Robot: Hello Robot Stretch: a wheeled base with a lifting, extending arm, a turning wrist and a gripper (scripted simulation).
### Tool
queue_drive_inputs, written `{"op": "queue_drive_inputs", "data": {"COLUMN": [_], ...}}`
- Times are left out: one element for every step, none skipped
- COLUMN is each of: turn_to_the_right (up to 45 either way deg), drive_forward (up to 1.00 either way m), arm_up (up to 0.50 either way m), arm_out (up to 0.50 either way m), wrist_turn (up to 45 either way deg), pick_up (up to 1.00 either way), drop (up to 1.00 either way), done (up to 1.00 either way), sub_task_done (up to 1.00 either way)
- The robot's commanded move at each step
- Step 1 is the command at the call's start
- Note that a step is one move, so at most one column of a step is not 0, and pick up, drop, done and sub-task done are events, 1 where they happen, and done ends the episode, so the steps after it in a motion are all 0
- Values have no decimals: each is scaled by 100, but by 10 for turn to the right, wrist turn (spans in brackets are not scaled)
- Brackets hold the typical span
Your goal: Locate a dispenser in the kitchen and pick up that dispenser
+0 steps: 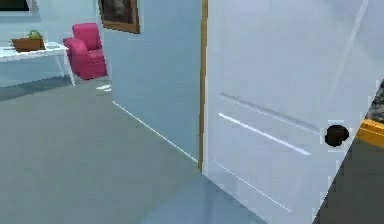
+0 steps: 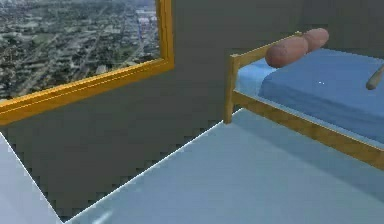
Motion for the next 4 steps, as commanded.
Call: {"op": "queue_drive_inputs", "data": {"turn_to_the_right": [-300, 0, -300, 0], "drive_forward": [0, 45, 0, 85], "arm_up": [0, 0, 0, 0], "arm_out": [0, 0, 0, 0], "wrist_turn": [0, 0, 0, 0], "pick_up": [0, 0, 0, 0], "drop": [0, 0, 0, 0], "done": [0, 0, 0, 0], "sub_task_done": [0, 0, 0, 0]}}
